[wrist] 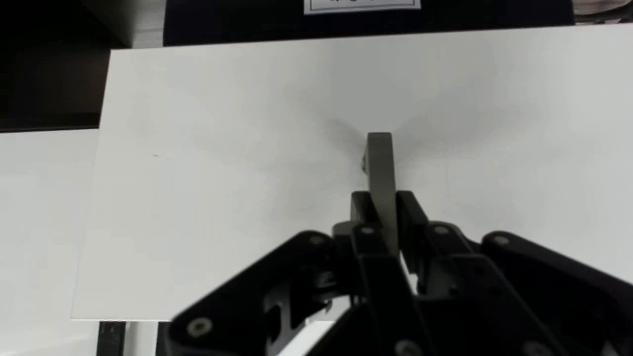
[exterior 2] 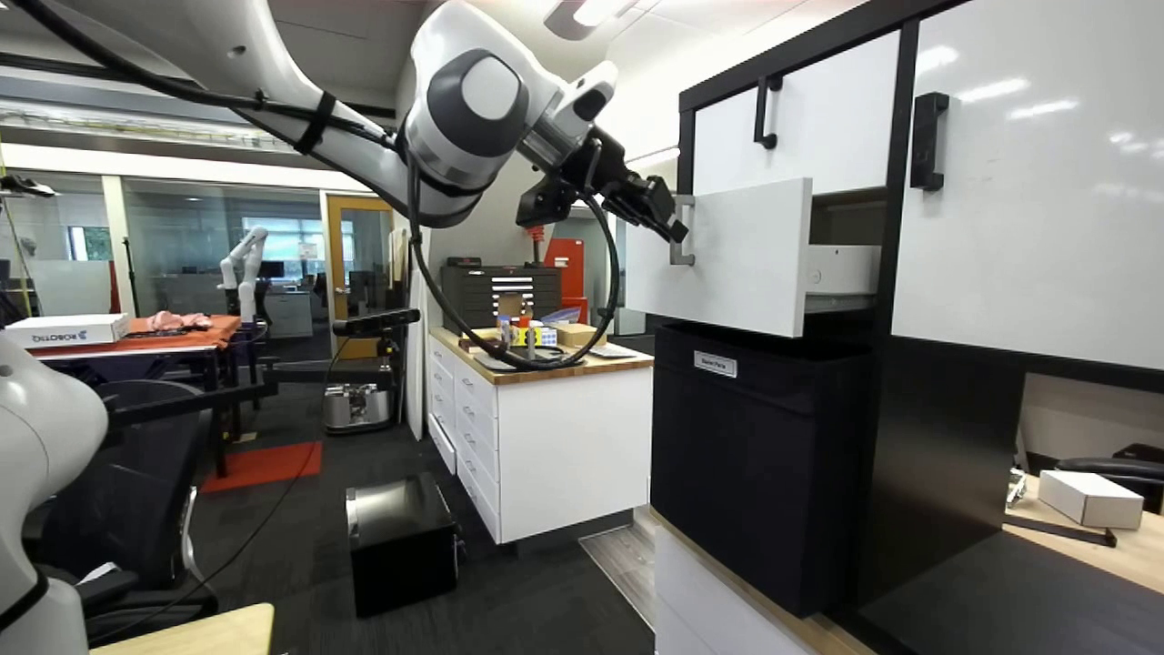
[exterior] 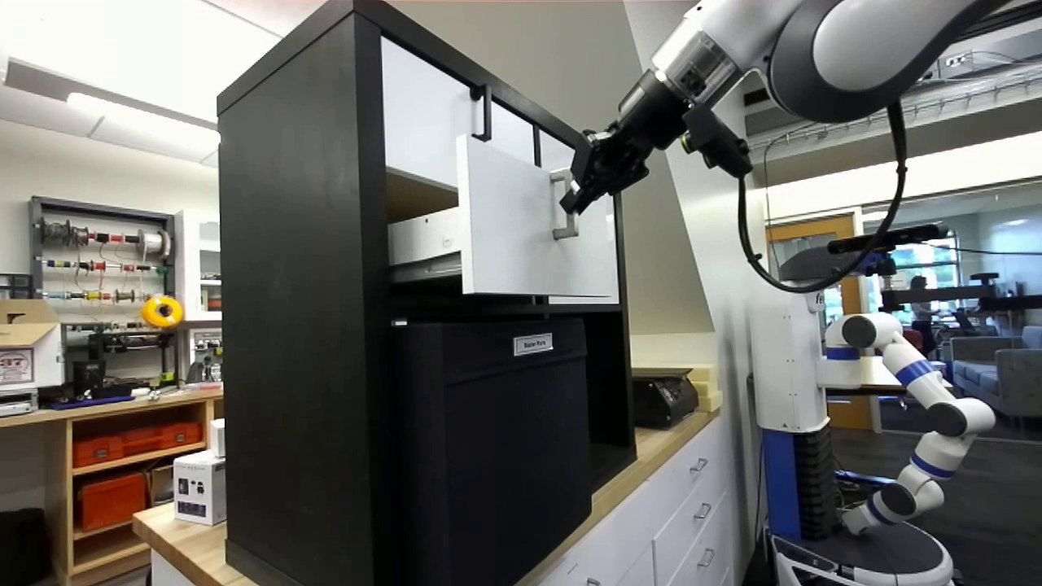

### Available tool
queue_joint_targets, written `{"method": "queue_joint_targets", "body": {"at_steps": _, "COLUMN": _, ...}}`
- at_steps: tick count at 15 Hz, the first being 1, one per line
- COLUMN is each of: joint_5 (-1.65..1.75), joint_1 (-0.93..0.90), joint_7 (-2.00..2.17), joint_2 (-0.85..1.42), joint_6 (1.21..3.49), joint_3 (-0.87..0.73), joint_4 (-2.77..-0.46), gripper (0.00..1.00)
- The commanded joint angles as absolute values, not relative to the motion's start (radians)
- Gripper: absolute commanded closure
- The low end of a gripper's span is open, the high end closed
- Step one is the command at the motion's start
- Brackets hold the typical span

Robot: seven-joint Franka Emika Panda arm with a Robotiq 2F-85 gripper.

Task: Open the bottom drawer on the left side of the cabinet

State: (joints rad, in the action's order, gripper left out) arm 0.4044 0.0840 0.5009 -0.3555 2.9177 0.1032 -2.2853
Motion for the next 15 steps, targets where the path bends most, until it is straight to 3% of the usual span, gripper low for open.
{"method": "queue_joint_targets", "body": {"at_steps": 1, "joint_5": 0.434, "joint_1": 0.158, "joint_7": 0.634, "joint_2": -0.479, "joint_6": 2.919, "joint_3": 0.152, "joint_4": -2.458, "gripper": 0.92}}
{"method": "queue_joint_targets", "body": {"at_steps": 12, "joint_5": 0.306, "joint_1": 0.240, "joint_7": 0.634, "joint_2": -0.663, "joint_6": 2.901, "joint_3": 0.254, "joint_4": -2.610, "gripper": 0.92}}
{"method": "queue_joint_targets", "body": {"at_steps": 13, "joint_5": 0.290, "joint_1": 0.246, "joint_7": 0.622, "joint_2": -0.669, "joint_6": 2.897, "joint_3": 0.264, "joint_4": -2.612, "gripper": 0.60}}
{"method": "queue_joint_targets", "body": {"at_steps": 15, "joint_5": 0.240, "joint_1": 0.263, "joint_7": 0.587, "joint_2": -0.670, "joint_6": 2.903, "joint_3": 0.285, "joint_4": -2.609, "gripper": 0.60}}
